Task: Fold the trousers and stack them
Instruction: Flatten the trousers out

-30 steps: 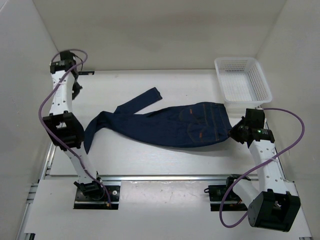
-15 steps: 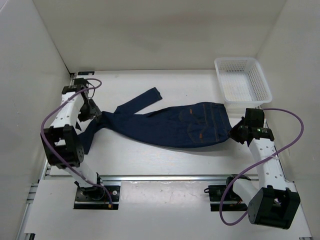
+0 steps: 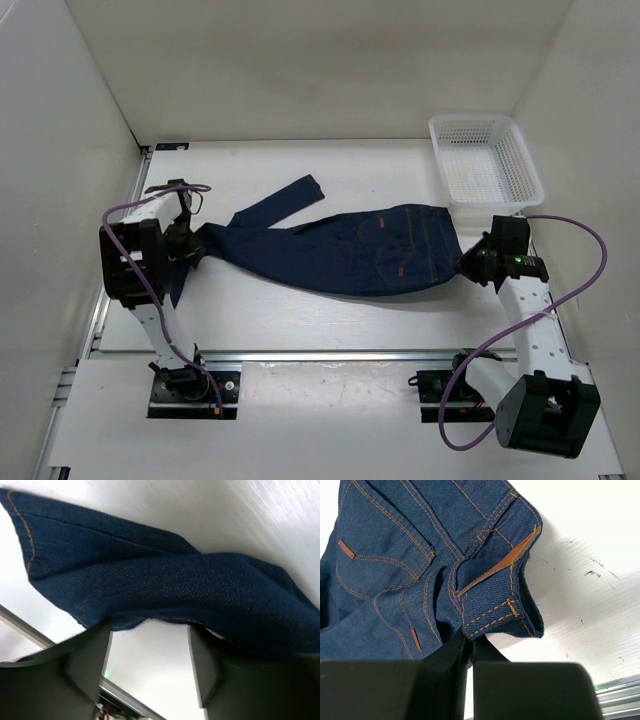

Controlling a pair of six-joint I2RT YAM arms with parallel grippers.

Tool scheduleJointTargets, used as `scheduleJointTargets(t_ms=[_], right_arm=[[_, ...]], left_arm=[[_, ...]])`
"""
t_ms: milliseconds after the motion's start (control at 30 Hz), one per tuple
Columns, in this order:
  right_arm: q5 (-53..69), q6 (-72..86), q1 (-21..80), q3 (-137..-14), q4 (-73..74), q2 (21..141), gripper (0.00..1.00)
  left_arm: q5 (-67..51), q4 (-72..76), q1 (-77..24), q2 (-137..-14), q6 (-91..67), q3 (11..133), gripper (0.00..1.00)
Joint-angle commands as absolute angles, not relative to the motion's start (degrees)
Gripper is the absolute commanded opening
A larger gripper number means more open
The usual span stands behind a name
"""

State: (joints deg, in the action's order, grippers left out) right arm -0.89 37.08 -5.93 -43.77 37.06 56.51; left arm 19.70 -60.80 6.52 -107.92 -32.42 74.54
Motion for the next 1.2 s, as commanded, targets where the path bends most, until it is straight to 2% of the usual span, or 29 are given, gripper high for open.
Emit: scheduleJointTargets(t_ms=[0, 33, 67, 167, 200, 433, 667, 700, 833, 867, 967, 1033, 1167], right_arm=[[0.4, 36.6, -6.1, -44.3, 35.1, 55.9, 0.01], [0.4, 36.6, -6.1, -44.3, 35.1, 55.9, 0.01], [0.4, 36.6, -6.1, -44.3, 35.1, 55.9, 0.01], [0.4, 36.6, -6.1, -44.3, 35.1, 55.9, 0.01], [0.4, 36.6, -6.1, -44.3, 35.1, 55.9, 0.01], [0.4, 36.6, -6.1, -44.3, 35.1, 55.9, 0.01], [0.4, 35.9, -6.1, -44.8, 35.6, 55.4, 0.01], [0.4, 35.9, -6.1, -44.8, 35.6, 54.8, 0.01], [0.4, 35.9, -6.1, -44.2, 35.6, 54.8, 0.01], [0.4, 35.9, -6.1, -44.2, 35.6, 54.8, 0.01], [1.0, 35.9, -6.1, -44.2, 35.6, 54.8, 0.01], [1.0, 35.9, -6.1, -44.2, 35.6, 54.8, 0.01], [1.5, 35.9, -6.1, -44.2, 35.1, 55.4, 0.01]], left_arm=[[23.4, -59.6, 6.3, -107.1, -34.5, 76.0, 0.7], [23.4, -59.6, 6.3, -107.1, -35.1, 76.0, 0.64], [23.9, -59.6, 6.3, -107.1, -35.1, 76.0, 0.51], [25.7, -60.7, 6.3, -105.4, -35.8, 75.4, 0.28], [26.6, -60.7, 6.3, -104.8, -35.8, 74.8, 0.1], [32.3, -65.3, 7.4, -102.6, -36.8, 78.4, 0.1], [31.7, -67.4, 4.4, -98.4, -36.3, 83.3, 0.1], [31.7, -66.4, 3.8, -97.2, -36.3, 82.5, 0.12], [28.7, -59.7, -0.9, -94.7, -31.2, 78.7, 0.79], [27.6, -58.3, -1.6, -94.0, -30.6, 76.7, 1.0], [25.8, -55.4, -2.1, -93.4, -29.3, 74.7, 1.0], [27.0, -54.8, -2.1, -96.3, -29.3, 74.7, 0.92], [29.1, -54.1, -3.2, -101.4, -29.3, 76.6, 0.89]])
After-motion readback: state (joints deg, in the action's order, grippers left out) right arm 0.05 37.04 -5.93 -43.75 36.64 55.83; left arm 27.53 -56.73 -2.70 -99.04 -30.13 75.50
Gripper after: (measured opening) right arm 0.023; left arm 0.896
